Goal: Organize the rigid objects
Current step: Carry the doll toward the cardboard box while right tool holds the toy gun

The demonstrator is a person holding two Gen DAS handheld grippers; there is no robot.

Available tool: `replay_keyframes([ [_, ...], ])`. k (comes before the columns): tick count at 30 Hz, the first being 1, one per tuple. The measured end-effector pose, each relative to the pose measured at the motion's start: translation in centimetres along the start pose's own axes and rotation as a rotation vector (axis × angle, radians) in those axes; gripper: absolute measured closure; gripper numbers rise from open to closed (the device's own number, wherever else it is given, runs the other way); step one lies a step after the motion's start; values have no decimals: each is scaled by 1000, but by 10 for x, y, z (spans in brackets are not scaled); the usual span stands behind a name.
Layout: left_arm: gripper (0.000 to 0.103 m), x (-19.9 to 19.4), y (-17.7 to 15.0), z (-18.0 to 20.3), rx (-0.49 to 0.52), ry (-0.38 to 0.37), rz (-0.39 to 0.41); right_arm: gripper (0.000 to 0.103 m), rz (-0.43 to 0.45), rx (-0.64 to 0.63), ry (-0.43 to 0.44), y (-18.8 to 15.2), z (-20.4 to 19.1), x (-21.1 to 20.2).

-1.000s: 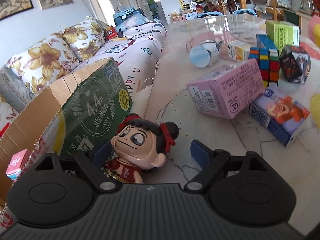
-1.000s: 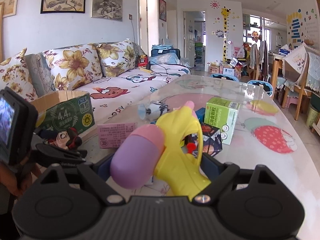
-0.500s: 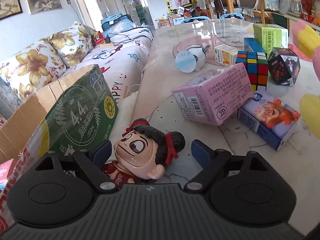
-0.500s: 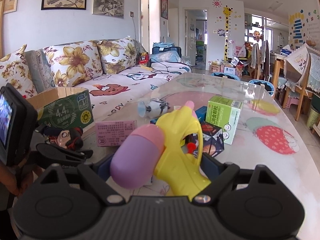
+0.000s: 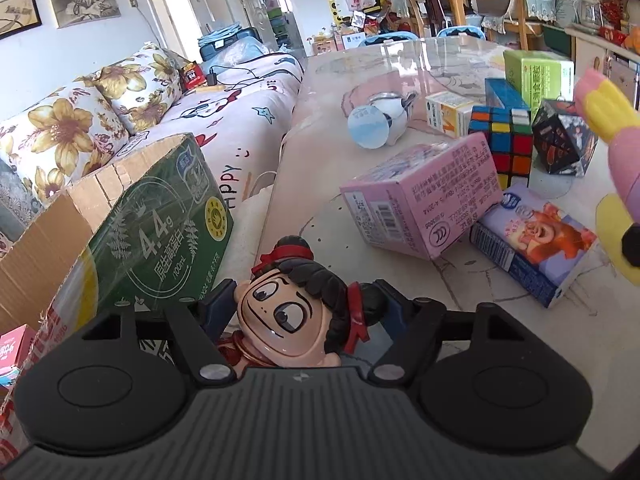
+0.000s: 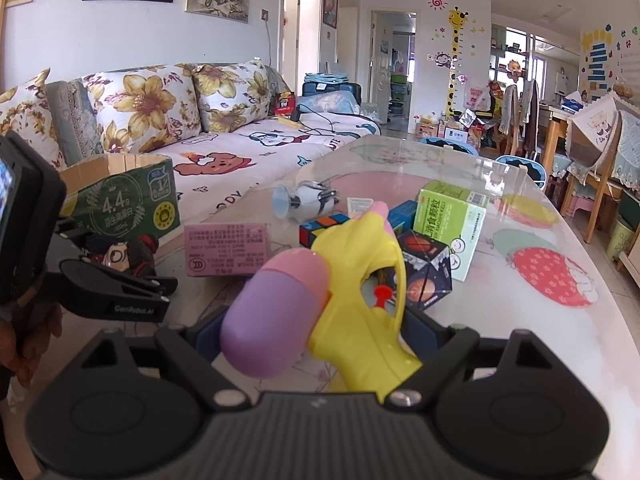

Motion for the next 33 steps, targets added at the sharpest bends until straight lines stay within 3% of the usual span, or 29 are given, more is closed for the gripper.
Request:
replay_keyframes([
  [9,13,-19,15,-6,-88,-81,90,14,-12,-24,-20,-1,-8,3],
  [10,18,-20,16,-8,-99,-87,101,14,-14,-25,-21,-1,-8,3],
  [11,38,-23,18,-10,-113,-93,115,14,-15,-27,-24,-1,-8,4],
  [15,49,-25,24,-21,-194,-132,147,14,-20,-39,-34,0,-15,5],
  [18,48,-22,22,-21,-201,-147,147,14,-27,-52,-39,-3,-20,7],
  [20,41,-21,20,-17,-189,-154,143,14,-32,-60,-39,-5,-23,8],
  [25,33,-3,14,-12,-211,-178,69,14,-34,-88,-34,-7,-30,12],
  [28,23,7,14,-5,-155,-133,70,14,-37,-91,-32,-9,-29,13],
  [31,3,14,15,4,-98,-110,71,14,-44,-80,-29,-10,-25,14],
  [33,0,17,14,9,-60,-91,69,14,-46,-73,-27,-10,-22,14],
])
Point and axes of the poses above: each gripper's, at about its wrist camera, not at the fingertips, and x roughly the way its jaws point, z to its right, y to its top, the point moved 6 cm from there along x, roughly the way its jaws point, and after that the axes turned 5 degrees about -y, right-handed, at the moved point
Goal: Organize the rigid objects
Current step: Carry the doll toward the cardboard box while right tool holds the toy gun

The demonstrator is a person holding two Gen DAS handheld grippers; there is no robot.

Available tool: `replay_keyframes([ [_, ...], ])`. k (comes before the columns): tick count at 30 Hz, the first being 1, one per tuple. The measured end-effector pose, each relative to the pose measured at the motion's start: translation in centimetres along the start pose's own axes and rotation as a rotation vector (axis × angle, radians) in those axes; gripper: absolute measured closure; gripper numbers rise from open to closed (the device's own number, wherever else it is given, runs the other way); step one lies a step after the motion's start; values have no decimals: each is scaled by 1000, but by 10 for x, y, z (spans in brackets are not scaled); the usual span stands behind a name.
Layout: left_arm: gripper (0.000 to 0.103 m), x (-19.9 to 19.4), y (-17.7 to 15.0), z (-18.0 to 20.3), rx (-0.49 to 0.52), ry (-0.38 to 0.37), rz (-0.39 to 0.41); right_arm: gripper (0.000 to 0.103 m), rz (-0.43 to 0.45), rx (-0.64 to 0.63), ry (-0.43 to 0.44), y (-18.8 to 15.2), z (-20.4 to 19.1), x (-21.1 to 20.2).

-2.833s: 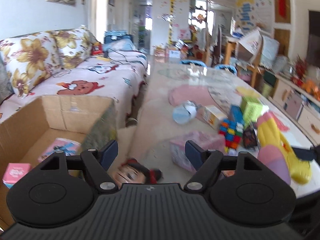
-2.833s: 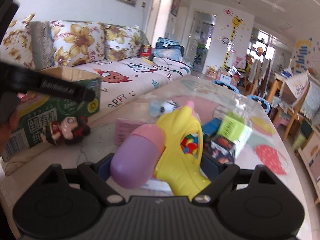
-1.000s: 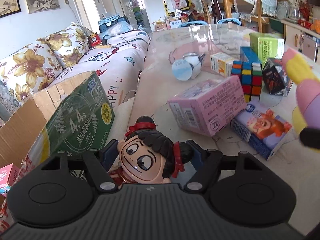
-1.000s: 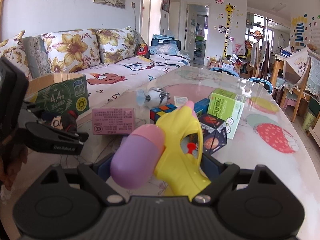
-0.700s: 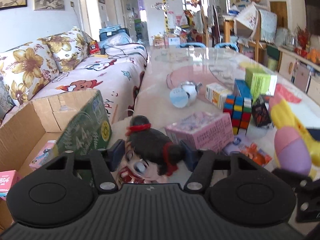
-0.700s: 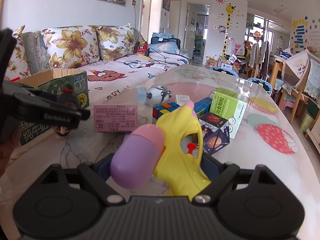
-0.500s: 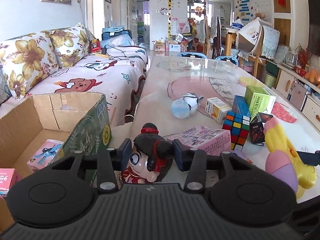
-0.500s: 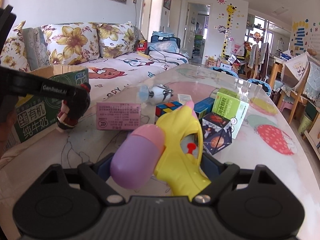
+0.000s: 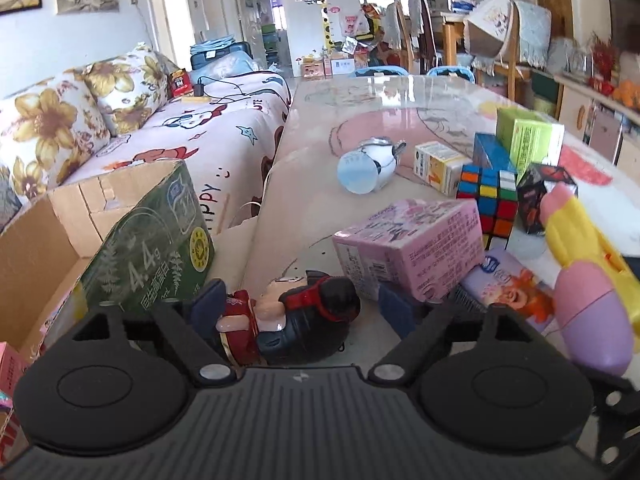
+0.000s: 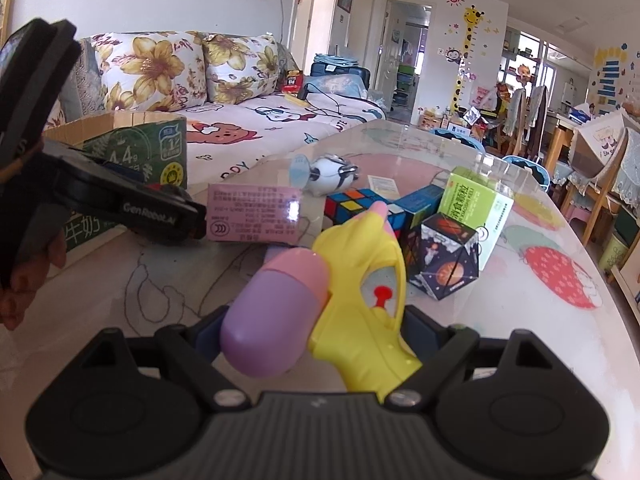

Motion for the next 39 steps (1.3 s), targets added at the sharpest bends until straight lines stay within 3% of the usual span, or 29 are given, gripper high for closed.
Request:
replay_keyframes([
  [6,0,9,-8,13,117,41,2,14,-2,15,5,2,2,2],
  [12,0,22,-12,22,305,104,-35,14,-12,27,6,1,8,4],
  [14,0,23,-11,21,315,95,-46,14,-9,33,7,2,10,4],
  [21,22,25,-12,4,383,127,-71,14,-3,50,12,3,15,5],
  [22,30,26,-12,4,389,125,-75,14,-3,49,13,3,15,5],
  [23,36,24,-13,7,386,110,-77,14,-3,48,14,3,15,5],
  [32,35,14,-12,9,347,115,-75,14,2,51,7,4,18,6],
  [39,37,12,-5,-6,170,75,-87,14,13,48,-3,5,16,4],
])
Point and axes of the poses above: each gripper's, at about its wrist camera, not at the fingertips, and x roughly the way its jaws point, z to its right, y to its top, the point moved 6 cm from there along x, roughly the way its jaws point, and after that the axes turned 5 degrees about -y, right-handed, at the moved point
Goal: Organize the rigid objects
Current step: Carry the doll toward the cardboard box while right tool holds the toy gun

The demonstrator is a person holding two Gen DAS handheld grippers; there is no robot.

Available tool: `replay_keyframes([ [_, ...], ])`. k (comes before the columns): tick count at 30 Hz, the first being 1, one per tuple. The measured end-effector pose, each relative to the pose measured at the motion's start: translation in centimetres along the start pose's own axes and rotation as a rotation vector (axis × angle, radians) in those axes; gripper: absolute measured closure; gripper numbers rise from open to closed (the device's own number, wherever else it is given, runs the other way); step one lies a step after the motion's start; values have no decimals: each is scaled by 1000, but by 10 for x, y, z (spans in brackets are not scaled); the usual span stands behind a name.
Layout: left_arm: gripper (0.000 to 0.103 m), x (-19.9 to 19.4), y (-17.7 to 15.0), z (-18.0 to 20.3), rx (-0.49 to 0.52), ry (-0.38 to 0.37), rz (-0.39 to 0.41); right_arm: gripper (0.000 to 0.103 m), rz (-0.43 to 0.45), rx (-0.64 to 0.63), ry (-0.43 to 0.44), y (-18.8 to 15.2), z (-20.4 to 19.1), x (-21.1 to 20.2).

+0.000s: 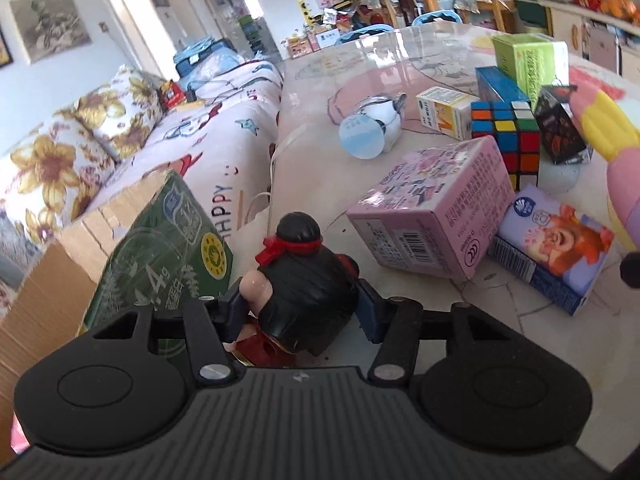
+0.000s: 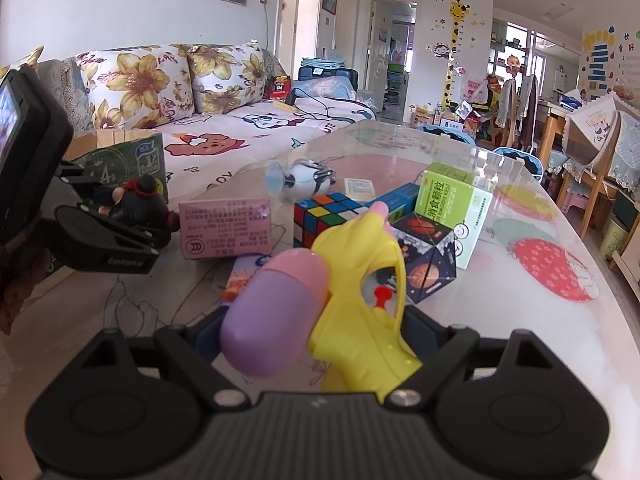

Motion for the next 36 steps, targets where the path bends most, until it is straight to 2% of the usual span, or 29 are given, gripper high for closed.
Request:
replay_keyframes([
  [6,37,1,2,-6,-80,-25,-3,14,5,-15,-5,-1,-6,-1],
  [11,38,-5,6,-17,-261,-153,-4,14,7,-29,-11,0,-10,-1],
  [16,38,-5,6,-16,-291,-174,-1,14,5,-35,-16,-1,-12,-2],
  [21,38,-12,7,-17,-382,-294,-7,14,3,-44,-21,-1,-14,-2],
  [28,38,-12,6,-23,-547,-404,-18,14,16,-48,-24,1,-17,-5],
  [36,38,-18,16,-31,-639,-457,24,14,26,-64,-14,5,-27,-9],
])
Point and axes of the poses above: each gripper's, at about its wrist camera, not at the fingertips, and x roughly the way its jaws point, z to its right, y to its top, the point moved 6 cm from there along x, roughly the way its jaws point, and after that the axes turned 5 degrees about -y, right-handed, at the moved point
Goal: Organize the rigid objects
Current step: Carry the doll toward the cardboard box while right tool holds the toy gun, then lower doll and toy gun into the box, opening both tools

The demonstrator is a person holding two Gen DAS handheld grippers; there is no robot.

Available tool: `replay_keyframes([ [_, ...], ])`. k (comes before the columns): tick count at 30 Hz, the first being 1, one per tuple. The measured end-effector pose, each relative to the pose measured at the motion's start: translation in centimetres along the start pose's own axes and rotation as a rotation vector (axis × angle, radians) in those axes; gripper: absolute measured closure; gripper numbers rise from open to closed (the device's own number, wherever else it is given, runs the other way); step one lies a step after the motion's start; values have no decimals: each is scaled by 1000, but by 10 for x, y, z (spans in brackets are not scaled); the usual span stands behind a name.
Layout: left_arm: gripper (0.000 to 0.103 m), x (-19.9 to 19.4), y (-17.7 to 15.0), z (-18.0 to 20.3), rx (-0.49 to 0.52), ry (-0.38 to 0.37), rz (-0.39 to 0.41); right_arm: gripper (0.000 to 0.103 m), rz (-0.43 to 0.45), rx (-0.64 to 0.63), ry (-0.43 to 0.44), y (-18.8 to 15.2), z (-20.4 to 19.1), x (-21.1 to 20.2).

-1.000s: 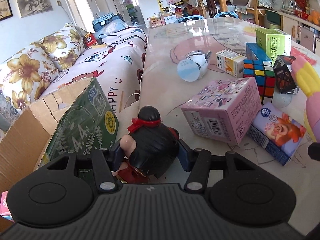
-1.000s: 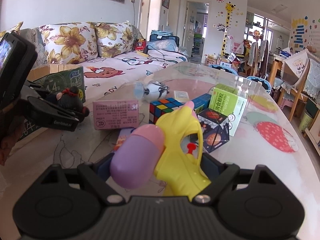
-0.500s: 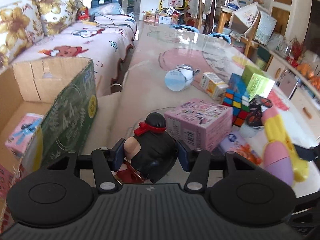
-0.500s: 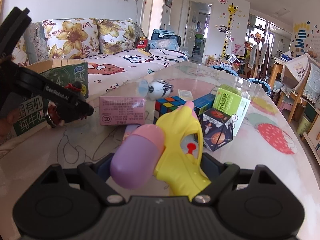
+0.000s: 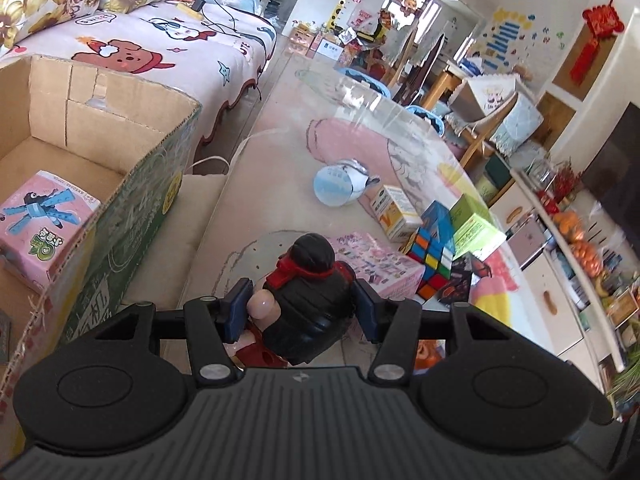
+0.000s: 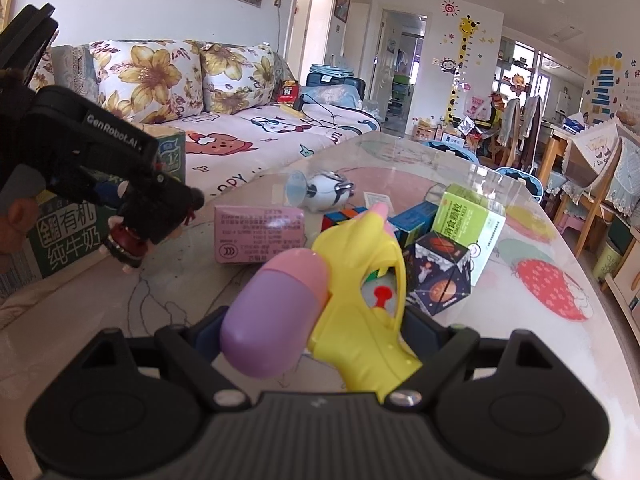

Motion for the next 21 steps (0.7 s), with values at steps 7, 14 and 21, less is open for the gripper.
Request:
replay_keyframes([
  [7,38,-10,14,1,-52,-51,65,14,16,-39,22,12,-18,-2],
  [14,38,-24,33,1,-89,-75,165,14,65,-67,74,44,-41,-4],
  [21,38,-57,55,-22,-119,7,313,14,131,-120,172,91,-82,4],
])
Point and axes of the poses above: each gripper's, at about its wrist camera, not at the fingertips, and x roughly the way its jaws point, z to its right, y to its top, the point moved 6 cm from there along x, roughly the way its jaws point, and after that the axes turned 5 degrees about -y, right-handed, at the moved point
